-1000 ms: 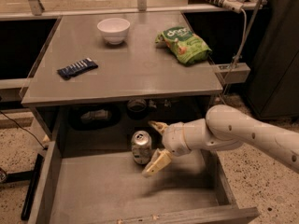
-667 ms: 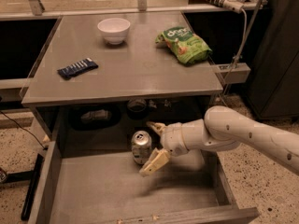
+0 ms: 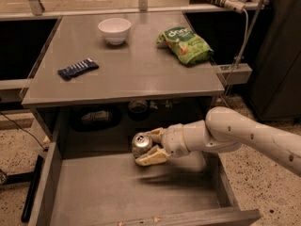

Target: Pick 7up can from top drawer and place on counter

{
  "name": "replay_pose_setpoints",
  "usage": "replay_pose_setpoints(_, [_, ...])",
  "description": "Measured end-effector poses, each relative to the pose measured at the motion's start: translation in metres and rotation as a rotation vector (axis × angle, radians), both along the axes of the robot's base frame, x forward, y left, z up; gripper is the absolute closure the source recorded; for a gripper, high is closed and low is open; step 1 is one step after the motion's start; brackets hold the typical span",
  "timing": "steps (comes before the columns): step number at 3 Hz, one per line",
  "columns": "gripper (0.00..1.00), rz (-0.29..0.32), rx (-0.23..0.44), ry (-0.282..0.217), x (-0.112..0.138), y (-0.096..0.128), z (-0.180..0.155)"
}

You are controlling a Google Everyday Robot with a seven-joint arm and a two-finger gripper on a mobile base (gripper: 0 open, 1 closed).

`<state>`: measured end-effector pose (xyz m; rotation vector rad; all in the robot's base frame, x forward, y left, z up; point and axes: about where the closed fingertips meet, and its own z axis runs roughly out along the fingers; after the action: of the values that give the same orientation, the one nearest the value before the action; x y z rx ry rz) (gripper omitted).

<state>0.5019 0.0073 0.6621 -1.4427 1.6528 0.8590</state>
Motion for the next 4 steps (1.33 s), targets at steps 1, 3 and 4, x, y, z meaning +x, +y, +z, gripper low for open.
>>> replay_pose_setpoints(1, [0.65,0.0,0.0,0.0,0.0,0.0,0.0])
replay_pose_setpoints(3, [1.0,0.021,-0.018,-0.012,-0.015,0.0,0.029])
replay_pose_setpoints(4, [1.0,0.058,-0.03,-0.081,-0.029,0.002,0.088])
